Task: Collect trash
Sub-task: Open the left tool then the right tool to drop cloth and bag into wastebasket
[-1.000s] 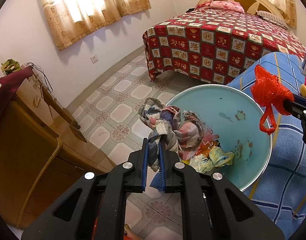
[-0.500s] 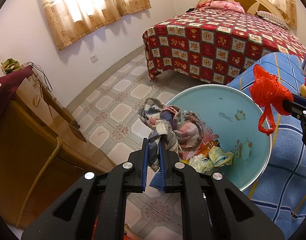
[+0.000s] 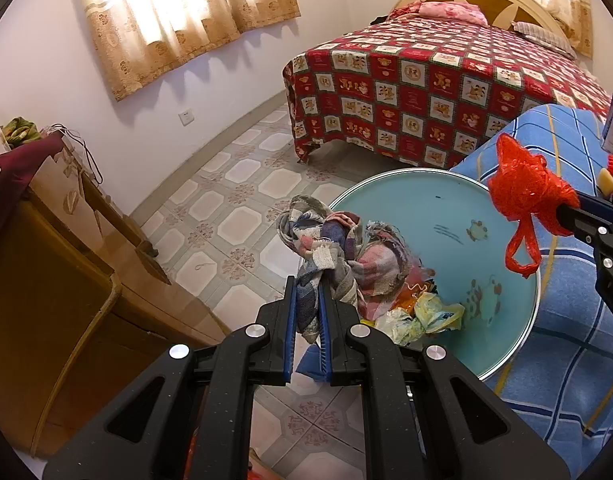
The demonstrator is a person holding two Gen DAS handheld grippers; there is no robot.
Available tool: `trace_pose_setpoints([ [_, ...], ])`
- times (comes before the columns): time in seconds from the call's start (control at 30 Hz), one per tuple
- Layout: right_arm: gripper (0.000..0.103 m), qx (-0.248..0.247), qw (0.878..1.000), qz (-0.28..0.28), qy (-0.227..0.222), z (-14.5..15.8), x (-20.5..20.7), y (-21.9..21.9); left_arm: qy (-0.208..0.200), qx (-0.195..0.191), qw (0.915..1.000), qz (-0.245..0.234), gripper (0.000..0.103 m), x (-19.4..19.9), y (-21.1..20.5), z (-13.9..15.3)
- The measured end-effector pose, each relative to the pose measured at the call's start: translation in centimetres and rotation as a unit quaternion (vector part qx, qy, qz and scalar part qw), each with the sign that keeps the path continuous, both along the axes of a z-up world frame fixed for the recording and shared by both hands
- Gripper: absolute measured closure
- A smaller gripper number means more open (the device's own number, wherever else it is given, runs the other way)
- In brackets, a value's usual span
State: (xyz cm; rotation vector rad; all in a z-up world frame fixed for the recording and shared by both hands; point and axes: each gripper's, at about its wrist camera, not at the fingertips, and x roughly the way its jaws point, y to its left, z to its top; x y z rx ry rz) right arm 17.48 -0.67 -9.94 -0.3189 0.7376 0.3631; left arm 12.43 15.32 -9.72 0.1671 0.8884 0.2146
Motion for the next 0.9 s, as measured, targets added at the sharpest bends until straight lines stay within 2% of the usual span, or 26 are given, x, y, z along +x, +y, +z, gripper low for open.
trace_pose_setpoints([
  [0.27, 0.090, 0.002, 1.000, 0.004, 0.001, -0.2, 0.0, 0.1, -0.003, -0.004, 0.9999, -0.010, 0.093, -0.2, -0.9, 0.0],
  [0.37, 0.089, 0.004, 1.000, 0.006, 0.002, -0.2, 0.0, 0.2, -0.006, -0.007, 0.9999, -0.012, 0.088, -0.2, -0.9, 0.1],
  [0.4, 0.085, 0.006, 1.000, 0.010, 0.003, -0.3, 0.0, 0.2, -0.006, -0.011, 0.9999, -0.011, 0.083, -0.2, -0.7, 0.2],
  [0.5, 0.058, 0.010, 1.000, 0.009, 0.000, -0.4, -0.1, 0.0, -0.010, -0.012, 0.9998, -0.012, 0.066, -0.3, -0.7, 0.2],
  [0.73, 0.046, 0.013, 1.000, 0.007, 0.002, -0.6, -0.4, -0.4, -0.013, -0.014, 0.9997, -0.015, 0.044, -0.4, -1.2, 0.3],
  [0.9, 0.042, 0.015, 1.000, 0.004, -0.001, -0.6, -0.8, -0.8, -0.012, -0.015, 0.9997, -0.014, 0.043, -0.4, -1.1, 0.2],
])
